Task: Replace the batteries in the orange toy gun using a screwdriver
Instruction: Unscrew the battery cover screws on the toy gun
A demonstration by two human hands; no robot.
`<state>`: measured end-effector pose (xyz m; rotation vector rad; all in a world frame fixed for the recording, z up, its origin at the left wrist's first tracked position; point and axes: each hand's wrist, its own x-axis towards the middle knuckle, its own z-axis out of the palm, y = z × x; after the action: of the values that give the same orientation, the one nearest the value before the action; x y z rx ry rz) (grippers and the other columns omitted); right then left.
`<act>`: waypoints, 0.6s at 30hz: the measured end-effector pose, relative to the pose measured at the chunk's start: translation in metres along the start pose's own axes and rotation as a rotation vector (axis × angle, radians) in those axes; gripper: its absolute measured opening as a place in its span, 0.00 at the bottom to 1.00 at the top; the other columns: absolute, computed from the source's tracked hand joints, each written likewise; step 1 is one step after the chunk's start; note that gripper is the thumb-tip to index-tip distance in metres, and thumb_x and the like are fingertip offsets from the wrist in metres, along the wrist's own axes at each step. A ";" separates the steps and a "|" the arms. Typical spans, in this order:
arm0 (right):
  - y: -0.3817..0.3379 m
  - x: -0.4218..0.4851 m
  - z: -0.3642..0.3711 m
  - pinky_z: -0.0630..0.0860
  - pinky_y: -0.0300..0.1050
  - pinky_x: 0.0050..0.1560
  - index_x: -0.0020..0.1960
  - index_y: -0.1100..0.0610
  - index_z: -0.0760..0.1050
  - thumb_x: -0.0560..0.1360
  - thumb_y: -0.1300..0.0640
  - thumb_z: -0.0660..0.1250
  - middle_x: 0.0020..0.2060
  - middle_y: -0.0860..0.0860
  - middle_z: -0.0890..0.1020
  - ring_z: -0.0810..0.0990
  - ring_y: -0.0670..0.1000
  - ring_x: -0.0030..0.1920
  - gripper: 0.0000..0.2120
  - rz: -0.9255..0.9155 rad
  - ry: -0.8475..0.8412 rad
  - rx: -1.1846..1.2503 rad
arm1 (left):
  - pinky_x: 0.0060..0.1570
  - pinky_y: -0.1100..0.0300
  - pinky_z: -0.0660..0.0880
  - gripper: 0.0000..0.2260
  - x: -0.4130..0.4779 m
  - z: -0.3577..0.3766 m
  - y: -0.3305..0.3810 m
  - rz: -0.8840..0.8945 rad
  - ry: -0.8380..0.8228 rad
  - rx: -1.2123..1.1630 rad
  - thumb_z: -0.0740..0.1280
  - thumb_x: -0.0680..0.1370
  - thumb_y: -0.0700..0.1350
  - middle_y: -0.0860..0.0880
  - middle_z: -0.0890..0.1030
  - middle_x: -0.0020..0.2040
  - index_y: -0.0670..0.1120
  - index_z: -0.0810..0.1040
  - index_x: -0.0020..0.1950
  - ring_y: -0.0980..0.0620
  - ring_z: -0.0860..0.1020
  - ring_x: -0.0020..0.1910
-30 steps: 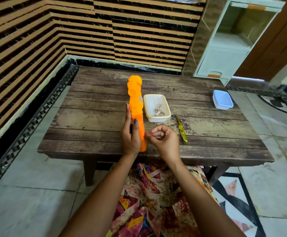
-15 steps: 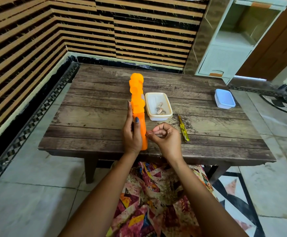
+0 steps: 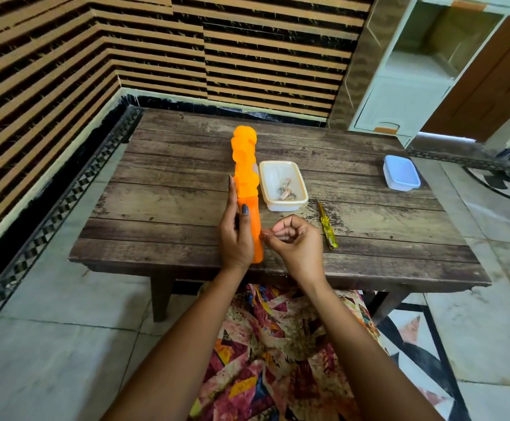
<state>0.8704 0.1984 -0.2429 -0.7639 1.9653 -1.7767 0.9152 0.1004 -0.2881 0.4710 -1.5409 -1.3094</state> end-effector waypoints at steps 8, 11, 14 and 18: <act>-0.001 -0.002 0.002 0.77 0.36 0.37 0.34 0.53 0.73 0.67 0.71 0.72 0.29 0.50 0.78 0.76 0.40 0.29 0.15 -0.003 0.010 -0.002 | 0.68 0.69 0.59 0.28 -0.001 0.000 0.000 0.011 0.012 0.010 0.53 0.78 0.62 0.60 0.59 0.71 0.48 0.55 0.72 0.68 0.59 0.70; -0.002 -0.003 0.003 0.75 0.31 0.34 0.34 0.54 0.72 0.68 0.72 0.71 0.28 0.50 0.77 0.75 0.37 0.28 0.15 0.000 0.020 0.019 | 0.67 0.69 0.60 0.28 0.000 0.001 0.000 0.019 0.027 0.012 0.53 0.78 0.61 0.58 0.59 0.71 0.46 0.55 0.72 0.68 0.60 0.70; -0.001 -0.003 0.002 0.76 0.32 0.35 0.34 0.55 0.73 0.68 0.71 0.71 0.29 0.50 0.78 0.76 0.38 0.28 0.14 -0.002 0.017 0.025 | 0.68 0.67 0.60 0.28 0.000 0.001 0.001 0.007 0.040 -0.012 0.53 0.78 0.62 0.59 0.60 0.70 0.48 0.56 0.72 0.67 0.61 0.70; -0.002 -0.003 -0.001 0.76 0.33 0.38 0.36 0.54 0.73 0.68 0.70 0.72 0.30 0.50 0.78 0.76 0.39 0.31 0.13 -0.022 -0.021 -0.010 | 0.68 0.67 0.60 0.29 0.000 0.000 0.002 -0.012 0.058 -0.035 0.54 0.77 0.63 0.58 0.60 0.71 0.48 0.56 0.72 0.66 0.61 0.70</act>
<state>0.8725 0.2012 -0.2407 -0.8069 1.9614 -1.7657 0.9155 0.1011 -0.2859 0.4921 -1.4669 -1.3191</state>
